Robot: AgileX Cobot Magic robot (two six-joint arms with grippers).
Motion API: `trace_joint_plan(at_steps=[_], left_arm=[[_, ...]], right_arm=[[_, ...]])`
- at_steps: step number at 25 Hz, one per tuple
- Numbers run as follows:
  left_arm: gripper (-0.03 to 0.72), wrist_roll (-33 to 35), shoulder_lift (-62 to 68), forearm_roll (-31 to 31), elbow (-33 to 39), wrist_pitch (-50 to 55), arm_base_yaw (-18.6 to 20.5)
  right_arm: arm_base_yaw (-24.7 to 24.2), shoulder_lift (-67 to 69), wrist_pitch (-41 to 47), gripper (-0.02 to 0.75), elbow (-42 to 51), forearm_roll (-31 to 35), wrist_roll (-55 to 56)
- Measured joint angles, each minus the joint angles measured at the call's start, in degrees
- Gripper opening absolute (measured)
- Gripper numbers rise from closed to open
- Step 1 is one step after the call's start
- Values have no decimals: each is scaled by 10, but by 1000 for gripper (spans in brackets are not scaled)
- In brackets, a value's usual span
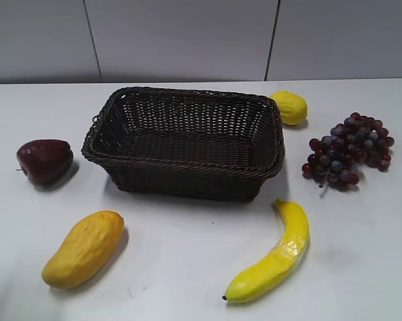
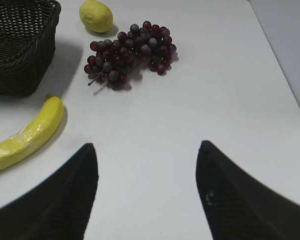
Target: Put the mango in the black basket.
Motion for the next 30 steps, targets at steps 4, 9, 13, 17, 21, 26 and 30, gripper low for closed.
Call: trace_joint_plan(at_steps=[4,9,13,17,21,26,30], left_arm=[[655,14,74,-1,0,3,-58],[653,17,168,-1,-3,-43,-156],[650,17,247,0,-3,-90,-198],[650,17,314,10,-7,-121,-200],[650,17,374,12,-34,-127,-200],[650,17,445,13,-79,-131,-200],[650,17,491,13,-99,-130,-200]], right_arm=[[0,0,0,477,0,0,0],[0,0,0,477,0,0,0],[0,0,0,477,0,0,0],[0,0,0,477,0,0,0],[0,0,0,477,0,0,0],[0,0,0,477,0,0,0],[0,0,0,477,0,0,0]])
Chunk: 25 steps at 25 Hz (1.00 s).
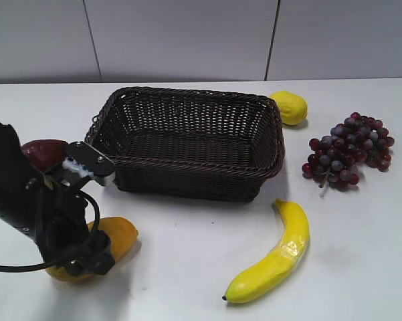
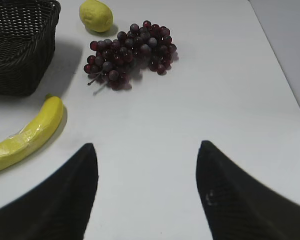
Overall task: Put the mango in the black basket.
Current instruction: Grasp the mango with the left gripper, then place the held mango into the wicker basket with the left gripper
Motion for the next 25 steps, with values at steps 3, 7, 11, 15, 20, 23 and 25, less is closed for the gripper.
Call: trace_joint_plan(at_steps=[3,7,11,15,20,23,25], left_arm=[[650,0,23,1,-6,6,0],[601,0,31,10,-10,22,0],[544,0,27,11,-10,49,0],[544,0,-2,14,-10,85,0],[544,0,-79,14,-11,91,0],[544,0,-121,21,-34,103,0],[544,0,-136,38,-68,127,0]], right_arm=[[0,0,0,477,0,0,0],[0,0,0,477,0,0,0],[0,0,0,477,0,0,0],[0,0,0,477,0,0,0],[0,0,0,477,0,0,0],[0,0,0,477,0,0,0],[0,0,0,477,0,0,0]])
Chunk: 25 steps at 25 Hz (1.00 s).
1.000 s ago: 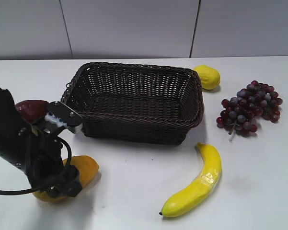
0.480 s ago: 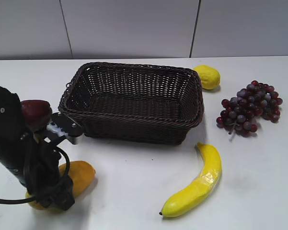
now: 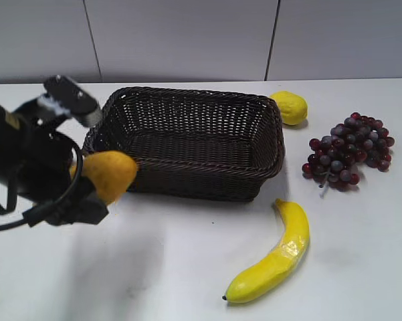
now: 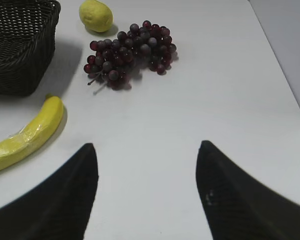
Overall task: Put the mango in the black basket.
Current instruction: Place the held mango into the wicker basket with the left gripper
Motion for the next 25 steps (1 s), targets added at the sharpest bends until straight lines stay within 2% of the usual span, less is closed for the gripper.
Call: trace_joint_plan(at_steps=[6,14,20,25], left_arm=[[544,10,18,72,-156,67,0],[544,114,147,105,-349,138,-8],[544,226,261,118,-442,157,-24],[544,253,344,134,-490,139,-28]], right_arm=[[0,0,0,477,0,0,0],[0,0,0,477,0,0,0],[0,0,0,477,0,0,0],[0,0,0,477,0,0,0]])
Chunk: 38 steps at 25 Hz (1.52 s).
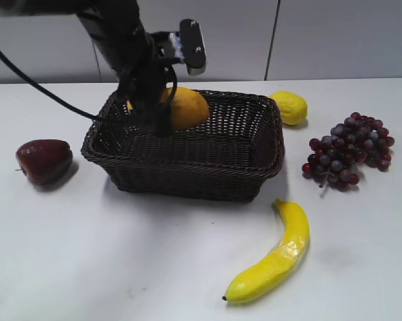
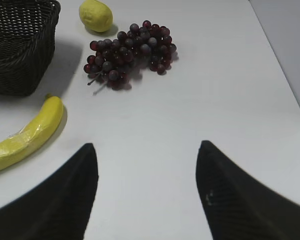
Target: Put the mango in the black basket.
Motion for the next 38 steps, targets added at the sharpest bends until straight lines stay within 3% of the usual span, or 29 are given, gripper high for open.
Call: trace_joint_plan(at_steps=[5,13,17,23,27,31,34,38], left_arm=[[544,4,50,-4,-23,-35,0],[547,30,81,-75,-23,-47,0],[654,34,82,-89,-25,-45,0],[667,15,65,-92,-27,-14,0],[655,-72,18,-55,-35,11,0],[630,-215,-29,35,-74,81,12],[622,-289,-48,48,-105,159,50],[616,-408,-57,45,-112,183,124]], right_arm=[[0,0,0,477,0,0,0],[0,0,0,477,0,0,0],[0,0,0,477,0,0,0],[0,0,0,477,0,0,0],[0,0,0,477,0,0,0],[0,0,0,477,0,0,0],[0,0,0,477,0,0,0],[0,0,0,477,0,0,0]])
